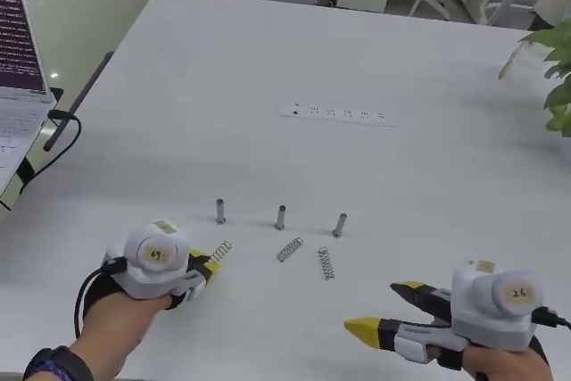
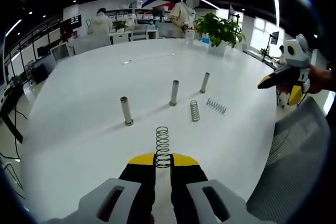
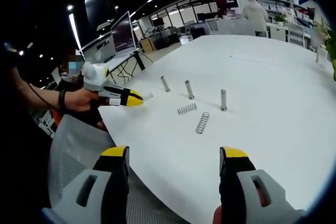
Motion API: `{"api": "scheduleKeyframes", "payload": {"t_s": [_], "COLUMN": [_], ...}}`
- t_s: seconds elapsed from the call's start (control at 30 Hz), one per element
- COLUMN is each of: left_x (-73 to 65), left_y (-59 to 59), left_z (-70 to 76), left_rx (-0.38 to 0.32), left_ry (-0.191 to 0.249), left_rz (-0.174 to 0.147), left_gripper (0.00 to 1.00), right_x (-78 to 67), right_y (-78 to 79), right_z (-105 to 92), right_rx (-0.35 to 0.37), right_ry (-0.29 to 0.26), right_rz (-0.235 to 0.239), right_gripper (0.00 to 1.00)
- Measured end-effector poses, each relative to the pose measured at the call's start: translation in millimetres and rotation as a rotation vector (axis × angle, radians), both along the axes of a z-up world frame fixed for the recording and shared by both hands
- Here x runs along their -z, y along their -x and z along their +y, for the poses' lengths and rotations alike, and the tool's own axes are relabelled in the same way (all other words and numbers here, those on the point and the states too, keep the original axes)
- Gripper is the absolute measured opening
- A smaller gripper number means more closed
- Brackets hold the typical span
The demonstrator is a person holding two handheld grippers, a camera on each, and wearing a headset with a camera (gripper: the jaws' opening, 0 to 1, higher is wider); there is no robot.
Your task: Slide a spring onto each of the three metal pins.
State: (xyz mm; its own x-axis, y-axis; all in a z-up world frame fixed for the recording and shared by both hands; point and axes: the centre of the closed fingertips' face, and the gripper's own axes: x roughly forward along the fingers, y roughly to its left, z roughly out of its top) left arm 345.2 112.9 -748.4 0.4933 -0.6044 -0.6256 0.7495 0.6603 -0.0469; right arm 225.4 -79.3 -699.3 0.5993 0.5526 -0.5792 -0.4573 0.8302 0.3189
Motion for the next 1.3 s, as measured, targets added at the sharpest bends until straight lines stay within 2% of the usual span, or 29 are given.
{"api": "scheduleKeyframes", "payload": {"t_s": [0.3, 0.6, 0.87, 1.3], "left_x": [-14.0, -28.9, -38.5, -43.0], "left_y": [5.5, 13.7, 21.2, 43.7], "left_z": [2.7, -8.7, -27.8, -63.1], "left_rx": [0.009, 0.054, 0.102, 0.190], "left_ry": [0.012, 0.021, 0.037, 0.050], "left_rz": [-0.021, -0.051, -0.066, -0.074], "left_gripper": [0.02, 0.02, 0.02, 0.02], "right_x": [0.5, 3.2, 2.6, 3.9], "right_y": [-8.7, -15.2, -19.1, -25.5], "right_z": [10.5, 24.2, 32.6, 44.2], "right_rx": [-0.032, -0.077, -0.105, -0.133], "right_ry": [-0.016, -0.027, -0.035, -0.055], "right_rz": [0.002, 0.006, 0.004, -0.002], "right_gripper": [0.68, 0.67, 0.66, 0.63]}}
